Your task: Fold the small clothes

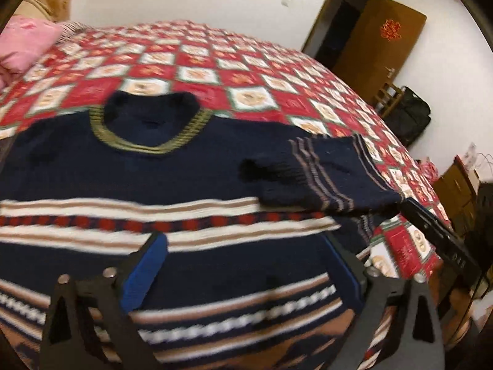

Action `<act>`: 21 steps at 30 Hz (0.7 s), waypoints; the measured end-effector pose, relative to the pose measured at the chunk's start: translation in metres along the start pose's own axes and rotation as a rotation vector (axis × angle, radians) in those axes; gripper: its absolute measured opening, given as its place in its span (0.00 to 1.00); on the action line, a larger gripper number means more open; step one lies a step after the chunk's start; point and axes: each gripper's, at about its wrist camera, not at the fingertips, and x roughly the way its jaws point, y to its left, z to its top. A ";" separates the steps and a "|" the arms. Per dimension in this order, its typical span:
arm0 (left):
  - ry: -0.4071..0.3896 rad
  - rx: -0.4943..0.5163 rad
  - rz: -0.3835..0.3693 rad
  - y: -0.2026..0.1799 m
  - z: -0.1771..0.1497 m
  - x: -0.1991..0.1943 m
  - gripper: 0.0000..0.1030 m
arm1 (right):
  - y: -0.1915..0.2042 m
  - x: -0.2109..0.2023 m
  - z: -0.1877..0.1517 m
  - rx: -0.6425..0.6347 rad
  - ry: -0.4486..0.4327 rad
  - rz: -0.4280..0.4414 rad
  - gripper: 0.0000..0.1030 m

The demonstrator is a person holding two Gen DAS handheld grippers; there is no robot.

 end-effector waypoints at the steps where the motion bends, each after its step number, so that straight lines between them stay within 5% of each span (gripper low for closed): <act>1: 0.013 0.006 0.001 -0.007 0.003 0.007 0.87 | -0.007 -0.002 0.001 0.025 -0.005 -0.001 0.61; 13: 0.087 -0.087 0.025 -0.031 0.034 0.070 0.86 | -0.024 -0.013 -0.005 0.075 -0.087 -0.011 0.61; 16: 0.082 -0.113 0.028 -0.030 0.038 0.073 0.63 | -0.025 -0.013 -0.005 0.093 -0.082 0.007 0.61; 17: 0.080 -0.115 0.039 -0.030 0.039 0.073 0.52 | -0.026 -0.013 -0.005 0.101 -0.081 0.009 0.61; 18: 0.081 -0.119 0.038 -0.028 0.040 0.072 0.28 | -0.028 -0.013 -0.005 0.110 -0.081 0.010 0.61; 19: 0.093 -0.125 0.015 -0.027 0.041 0.074 0.19 | -0.030 -0.012 -0.005 0.117 -0.078 0.008 0.61; 21: 0.101 -0.150 -0.011 -0.024 0.042 0.072 0.16 | -0.032 -0.010 -0.005 0.129 -0.072 0.002 0.61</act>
